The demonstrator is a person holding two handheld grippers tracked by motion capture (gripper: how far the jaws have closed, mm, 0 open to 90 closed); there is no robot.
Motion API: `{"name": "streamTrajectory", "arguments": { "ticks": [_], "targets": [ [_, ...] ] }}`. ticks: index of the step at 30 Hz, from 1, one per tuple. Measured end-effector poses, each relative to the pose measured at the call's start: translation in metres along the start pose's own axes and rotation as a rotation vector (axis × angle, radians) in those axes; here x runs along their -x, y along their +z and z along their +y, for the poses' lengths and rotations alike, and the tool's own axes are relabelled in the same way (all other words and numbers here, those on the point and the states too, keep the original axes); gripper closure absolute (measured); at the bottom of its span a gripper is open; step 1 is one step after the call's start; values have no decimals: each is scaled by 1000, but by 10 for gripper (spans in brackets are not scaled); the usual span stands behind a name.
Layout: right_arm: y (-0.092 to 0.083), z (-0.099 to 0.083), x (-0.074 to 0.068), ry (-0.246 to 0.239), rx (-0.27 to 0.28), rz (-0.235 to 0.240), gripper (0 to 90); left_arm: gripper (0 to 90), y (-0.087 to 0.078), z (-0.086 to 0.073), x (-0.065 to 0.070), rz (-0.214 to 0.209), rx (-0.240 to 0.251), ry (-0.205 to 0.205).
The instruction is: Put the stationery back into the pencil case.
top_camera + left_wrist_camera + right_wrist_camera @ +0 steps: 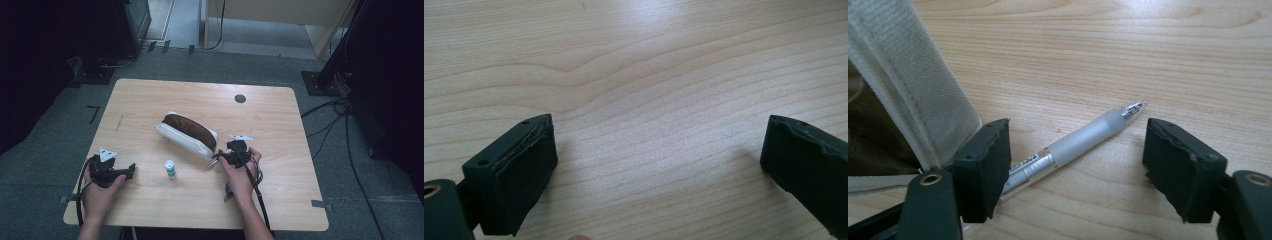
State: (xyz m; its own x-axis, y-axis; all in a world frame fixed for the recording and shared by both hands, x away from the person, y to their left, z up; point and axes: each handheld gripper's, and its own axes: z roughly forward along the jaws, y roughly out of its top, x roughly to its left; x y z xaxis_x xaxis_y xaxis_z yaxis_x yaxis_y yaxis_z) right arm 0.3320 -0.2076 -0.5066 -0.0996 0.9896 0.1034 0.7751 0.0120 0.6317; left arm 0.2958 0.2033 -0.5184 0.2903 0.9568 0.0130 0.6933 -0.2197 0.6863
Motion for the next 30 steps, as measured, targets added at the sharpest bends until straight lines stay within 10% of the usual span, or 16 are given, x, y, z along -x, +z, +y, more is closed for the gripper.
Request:
{"name": "streamTrajectory", "arguments": {
  "ticks": [13, 23, 30],
  "targets": [
    [-4, 1, 11, -87, 1, 54, 682, 18, 0, 0, 0, 0, -1, 1],
    [-15, -8, 9, -83, 5, 64, 626, 18, 0, 0, 0, 0, -1, 1],
    [-11, -9, 7, -104, 8, 43, 748, 18, 0, 0, 0, 0, -1, 1]
  ]
}}
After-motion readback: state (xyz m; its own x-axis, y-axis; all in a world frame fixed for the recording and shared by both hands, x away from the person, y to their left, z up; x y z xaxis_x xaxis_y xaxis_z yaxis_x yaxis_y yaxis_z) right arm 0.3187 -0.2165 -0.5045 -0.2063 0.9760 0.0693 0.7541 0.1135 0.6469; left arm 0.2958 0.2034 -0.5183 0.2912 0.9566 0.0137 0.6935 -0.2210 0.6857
